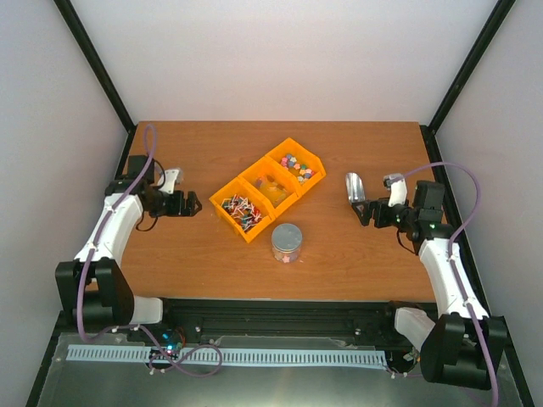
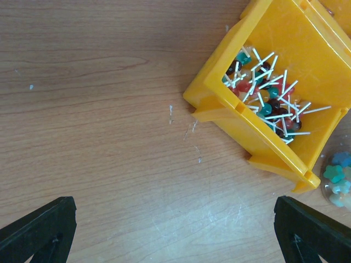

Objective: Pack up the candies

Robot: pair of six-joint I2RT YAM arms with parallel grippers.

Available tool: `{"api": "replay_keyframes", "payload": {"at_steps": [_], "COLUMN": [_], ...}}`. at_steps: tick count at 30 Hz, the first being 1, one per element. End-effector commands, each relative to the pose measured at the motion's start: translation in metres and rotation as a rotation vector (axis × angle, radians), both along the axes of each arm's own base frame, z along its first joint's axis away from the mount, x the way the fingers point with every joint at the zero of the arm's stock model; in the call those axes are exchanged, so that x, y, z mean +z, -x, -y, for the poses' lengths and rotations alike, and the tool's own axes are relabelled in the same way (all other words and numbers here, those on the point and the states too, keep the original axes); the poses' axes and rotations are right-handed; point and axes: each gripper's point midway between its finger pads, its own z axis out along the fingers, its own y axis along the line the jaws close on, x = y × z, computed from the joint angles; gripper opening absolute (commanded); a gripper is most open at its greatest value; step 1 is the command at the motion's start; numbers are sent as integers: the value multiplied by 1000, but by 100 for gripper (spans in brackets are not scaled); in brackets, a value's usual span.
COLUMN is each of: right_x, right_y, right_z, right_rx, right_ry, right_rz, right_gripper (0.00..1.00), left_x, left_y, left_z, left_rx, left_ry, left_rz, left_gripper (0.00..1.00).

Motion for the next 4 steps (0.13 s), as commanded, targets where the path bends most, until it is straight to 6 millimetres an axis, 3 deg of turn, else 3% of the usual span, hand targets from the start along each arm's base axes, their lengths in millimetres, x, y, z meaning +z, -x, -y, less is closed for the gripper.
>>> {"api": "replay_keyframes", "payload": {"at_steps": [1, 4], "right_x": [1, 1], "right_y": [4, 4], "right_z": [-3, -5], "right_rx": [12, 19], "right_ry": [-25, -36], "right_rz": [6, 6], "right_gripper": [100, 100], "left_x": [11, 10], "left_y": [-6, -3], "left_z": [-6, -6], "left_rx": [51, 50], "left_ry": [-3, -4], "left_rz": [52, 49], "left_gripper": [100, 100]}}
